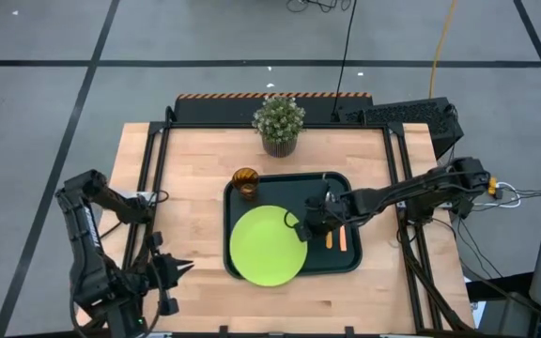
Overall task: Pick and place plate/cup/fork/spoon on tray
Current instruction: Put the plate on the serving tray
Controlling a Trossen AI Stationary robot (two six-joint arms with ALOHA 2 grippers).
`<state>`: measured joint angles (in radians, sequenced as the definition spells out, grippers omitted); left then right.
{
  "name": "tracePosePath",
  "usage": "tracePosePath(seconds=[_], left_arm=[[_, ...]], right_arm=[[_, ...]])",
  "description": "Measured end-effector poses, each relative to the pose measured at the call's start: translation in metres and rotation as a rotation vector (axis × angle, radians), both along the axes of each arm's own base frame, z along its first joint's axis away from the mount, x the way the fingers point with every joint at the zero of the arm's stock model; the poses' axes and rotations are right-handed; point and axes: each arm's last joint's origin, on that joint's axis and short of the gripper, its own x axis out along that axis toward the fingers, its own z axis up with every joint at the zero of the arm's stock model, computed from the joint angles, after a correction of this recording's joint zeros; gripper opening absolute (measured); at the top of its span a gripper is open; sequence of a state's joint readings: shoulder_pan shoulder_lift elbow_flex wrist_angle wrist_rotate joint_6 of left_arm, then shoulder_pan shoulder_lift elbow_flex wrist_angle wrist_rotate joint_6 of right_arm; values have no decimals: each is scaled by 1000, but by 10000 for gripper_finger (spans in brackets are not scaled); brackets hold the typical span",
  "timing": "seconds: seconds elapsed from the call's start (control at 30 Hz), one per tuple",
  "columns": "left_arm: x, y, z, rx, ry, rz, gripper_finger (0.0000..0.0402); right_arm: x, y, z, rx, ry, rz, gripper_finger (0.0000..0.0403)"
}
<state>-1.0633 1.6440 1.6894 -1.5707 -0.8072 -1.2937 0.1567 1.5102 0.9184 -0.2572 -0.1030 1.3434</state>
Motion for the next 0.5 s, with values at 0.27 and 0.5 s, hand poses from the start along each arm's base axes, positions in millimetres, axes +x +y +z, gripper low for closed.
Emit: tracePosePath(seconds=[0.27, 0.5], left_arm=[[-1, 2, -17, 49, 21, 17, 35], [-2, 4, -28, 70, 32, 38, 35]], right_arm=[[-45, -15, -1, -55, 16, -129, 0], [-73, -22, -26, -20, -95, -231, 0]])
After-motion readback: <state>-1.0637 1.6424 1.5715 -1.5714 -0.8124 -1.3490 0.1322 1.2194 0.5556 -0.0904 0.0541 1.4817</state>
